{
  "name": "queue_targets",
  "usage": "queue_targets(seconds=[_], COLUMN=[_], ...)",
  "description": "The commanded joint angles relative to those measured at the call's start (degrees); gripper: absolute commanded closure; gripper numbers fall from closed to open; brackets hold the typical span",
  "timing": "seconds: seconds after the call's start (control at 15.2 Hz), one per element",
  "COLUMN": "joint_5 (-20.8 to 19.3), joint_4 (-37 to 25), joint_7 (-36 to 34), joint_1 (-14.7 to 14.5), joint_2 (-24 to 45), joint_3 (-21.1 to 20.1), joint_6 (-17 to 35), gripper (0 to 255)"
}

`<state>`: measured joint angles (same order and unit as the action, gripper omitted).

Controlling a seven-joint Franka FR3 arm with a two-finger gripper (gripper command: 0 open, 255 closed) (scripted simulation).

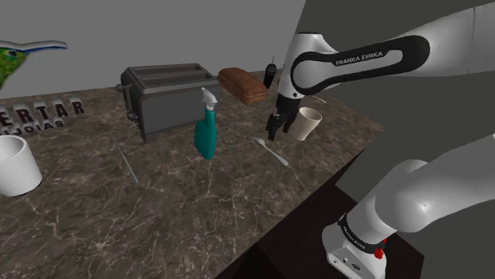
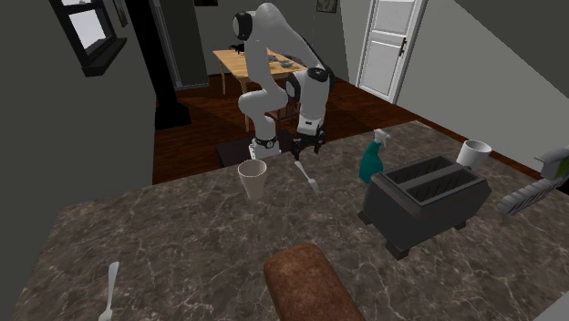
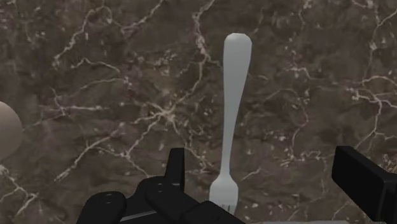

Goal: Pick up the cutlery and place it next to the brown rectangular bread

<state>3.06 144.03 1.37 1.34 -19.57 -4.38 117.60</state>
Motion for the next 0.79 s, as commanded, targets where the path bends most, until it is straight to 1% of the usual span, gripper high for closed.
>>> queue_targets(seconds=[0.0, 0.13, 0.59, 0.73], joint_5=[-0.38, -0.73, -0.77, -0.78], joint_4=[0.19, 0.02, 3.15, 3.39], joint_7=[-0.97, -1.70, -1.80, -1.81], joint_1=[0.37, 0.62, 0.58, 0.57], joint_2=[3.78, 6.81, 9.83, 10.10], joint_3=[-0.20, -0.29, -0.44, -0.45], joint_6=[3.14, 5.38, 11.52, 12.03], gripper=[0, 0, 0, 0])
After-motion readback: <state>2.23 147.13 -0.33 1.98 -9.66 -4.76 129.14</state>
